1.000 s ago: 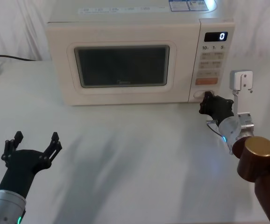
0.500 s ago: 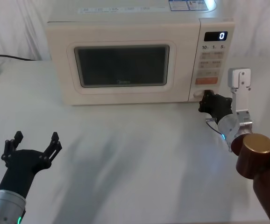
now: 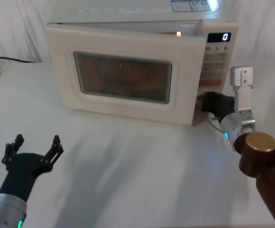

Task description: Press the button to open the microwave door with one hand; close the microwave door with the other hand.

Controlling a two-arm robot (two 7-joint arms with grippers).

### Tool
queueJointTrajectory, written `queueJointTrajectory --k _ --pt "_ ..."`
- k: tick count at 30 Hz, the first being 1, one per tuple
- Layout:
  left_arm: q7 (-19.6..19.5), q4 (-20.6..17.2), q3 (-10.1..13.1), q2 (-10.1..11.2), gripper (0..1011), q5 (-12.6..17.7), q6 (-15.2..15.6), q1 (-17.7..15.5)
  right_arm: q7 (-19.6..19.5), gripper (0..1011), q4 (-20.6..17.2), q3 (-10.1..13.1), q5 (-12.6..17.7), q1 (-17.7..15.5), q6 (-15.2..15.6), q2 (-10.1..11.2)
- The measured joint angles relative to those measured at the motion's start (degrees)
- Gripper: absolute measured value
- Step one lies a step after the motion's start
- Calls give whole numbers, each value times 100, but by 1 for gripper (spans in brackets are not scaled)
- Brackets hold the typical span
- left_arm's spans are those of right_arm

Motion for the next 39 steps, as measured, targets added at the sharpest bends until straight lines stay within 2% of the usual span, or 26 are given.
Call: queueJointTrajectory --k 10,16,21,30,39 --pt "0 0 0 0 1001 0 0 0 1 0 7 14 -16 11 0 -15" --pt "0 0 0 0 1001 0 0 0 41 0 -257 24 -8 -163 105 -19" --pt "0 0 0 0 1001 0 0 0 67 0 -637 20 9 -428 268 -12" --pt "0 0 0 0 1001 0 0 0 85 0 -1823 -37 51 -1207 738 35" --pt "0 0 0 0 1001 0 0 0 33 0 -2786 -90 68 -1905 924 72"
